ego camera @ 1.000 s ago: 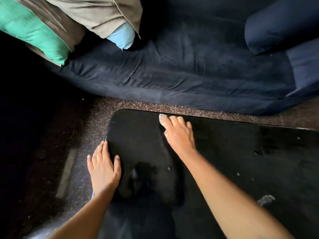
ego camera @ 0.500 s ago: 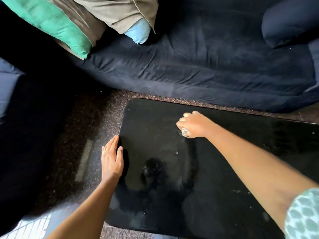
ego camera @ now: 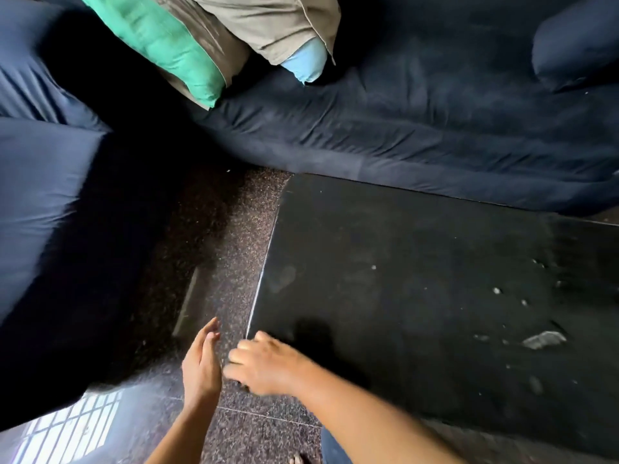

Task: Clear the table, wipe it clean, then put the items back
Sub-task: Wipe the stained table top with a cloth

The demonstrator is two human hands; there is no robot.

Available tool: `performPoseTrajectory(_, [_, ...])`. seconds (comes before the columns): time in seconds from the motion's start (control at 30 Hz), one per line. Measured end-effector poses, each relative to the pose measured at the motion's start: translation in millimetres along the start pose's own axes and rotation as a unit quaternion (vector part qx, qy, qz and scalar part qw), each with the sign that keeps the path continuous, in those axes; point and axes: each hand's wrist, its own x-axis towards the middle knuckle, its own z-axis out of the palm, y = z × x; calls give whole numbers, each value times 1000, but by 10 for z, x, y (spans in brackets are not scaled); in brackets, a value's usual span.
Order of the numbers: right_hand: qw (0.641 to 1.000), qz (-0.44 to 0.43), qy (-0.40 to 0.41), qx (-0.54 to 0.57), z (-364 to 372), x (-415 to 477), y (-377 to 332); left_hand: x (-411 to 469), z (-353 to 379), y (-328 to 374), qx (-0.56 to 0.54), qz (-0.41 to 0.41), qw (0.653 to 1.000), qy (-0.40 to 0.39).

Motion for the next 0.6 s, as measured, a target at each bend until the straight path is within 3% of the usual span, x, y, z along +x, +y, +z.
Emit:
performPoseTrajectory(0.1, [998, 22, 60, 21, 189, -164, -352, -182, -61, -103, -32, -20, 999, -18])
performPoseTrajectory(0.17, [985, 104, 129, 48, 160, -408, -466, -366, -122, -135, -19, -27, 999, -28])
performPoseTrajectory(0.23, [966, 203, 148, 62, -5, -710, -446, -543, -150, -92, -5, -17, 998, -53])
performPoseTrajectory(0.33, [936, 351, 31, 6, -267, -1324, -301, -826, -120, -5, 37, -9, 993, -112])
performPoseTrajectory(0.43, [894, 435, -97, -58, -291, -1864, -116, -967, -4, 16, 81, -2, 987, -137])
performPoseTrajectory(0.5, [884, 441, -128, -89, -235, -2008, -28, -1017, 65, 14, 120, 10, 984, -129])
performPoseTrajectory(0.6, [915, 383, -84, -100, -150, -1787, 8, -1036, 105, -25, 161, 32, 980, -115])
